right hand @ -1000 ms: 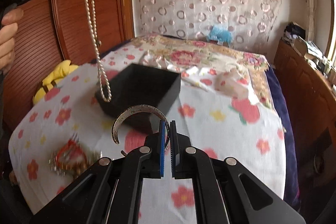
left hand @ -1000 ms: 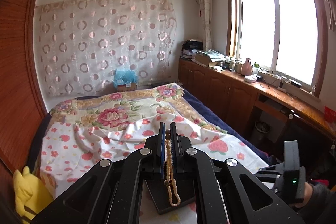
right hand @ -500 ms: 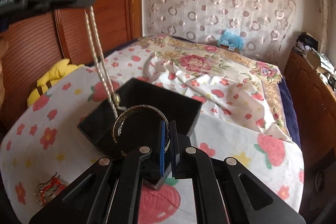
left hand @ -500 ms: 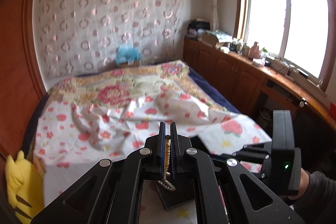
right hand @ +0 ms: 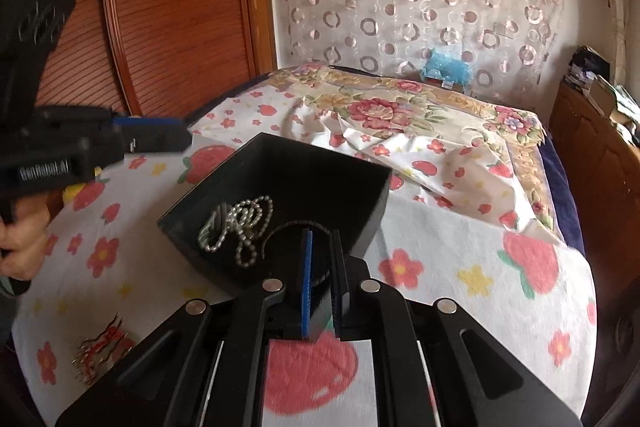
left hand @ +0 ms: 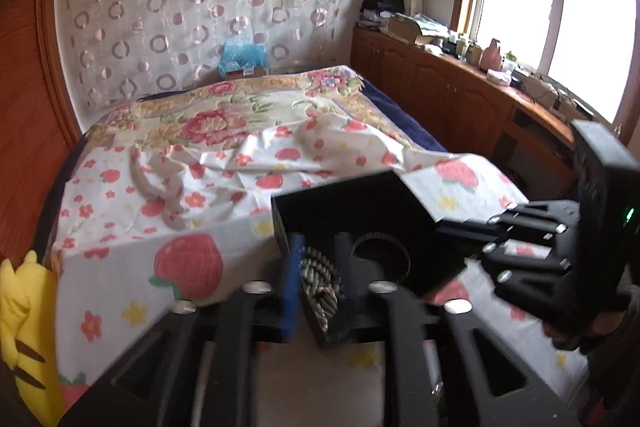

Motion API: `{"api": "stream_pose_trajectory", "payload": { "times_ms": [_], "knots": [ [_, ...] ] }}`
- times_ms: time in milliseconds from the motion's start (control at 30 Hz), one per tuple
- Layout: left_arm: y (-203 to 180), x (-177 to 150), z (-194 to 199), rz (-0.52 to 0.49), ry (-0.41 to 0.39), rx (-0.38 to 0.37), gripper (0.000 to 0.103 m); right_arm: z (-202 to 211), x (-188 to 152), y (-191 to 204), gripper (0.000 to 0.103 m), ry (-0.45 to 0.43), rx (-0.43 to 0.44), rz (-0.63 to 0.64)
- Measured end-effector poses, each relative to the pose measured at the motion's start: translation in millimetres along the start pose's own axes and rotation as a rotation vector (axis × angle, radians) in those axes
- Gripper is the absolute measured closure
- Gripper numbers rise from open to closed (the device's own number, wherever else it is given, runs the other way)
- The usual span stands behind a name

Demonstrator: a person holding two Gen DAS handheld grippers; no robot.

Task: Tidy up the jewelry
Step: 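Return the right tool to the pile and grasp the red string bracelet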

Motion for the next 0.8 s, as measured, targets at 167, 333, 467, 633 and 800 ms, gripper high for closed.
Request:
{"api": "stream_pose_trajectory", "payload": {
  "times_ms": [167, 333, 467, 633, 800],
  "knots": [
    [2, -34, 14, 0.011, 0.024, 0.012, 0.073, 29, -22, 10, 0.092, -0.008, 0.000, -0.022],
    [7, -69, 34, 0.027, 0.033, 0.035, 0.064, 50, -38, 31, 0.092, -0.014, 0.011, -0.021],
    [17, -94, 52, 0.052, 0.037, 0.052, 0.064, 57, -52, 55, 0.090, -0.006, 0.032, -0.014],
    [25, -115, 72, 0.062, 0.031, 0.074, 0.062, 62, -63, 94, 0.090, 0.003, 0.074, 0.030],
    [28, -133, 90, 0.068, 0.015, 0.077, 0.062, 62, -69, 130, 0.077, 0.015, 0.110, 0.077]
  ]
}}
Point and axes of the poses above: each gripper's, at about its wrist camera, not at the fingertips, and z roughly against the way its jaws point, y to its left, x to its top, the point moved 7 cm from there along -z, roughly the way its jaws point, and after that the axes turned 4 degrees about z, right-handed, at the moved point
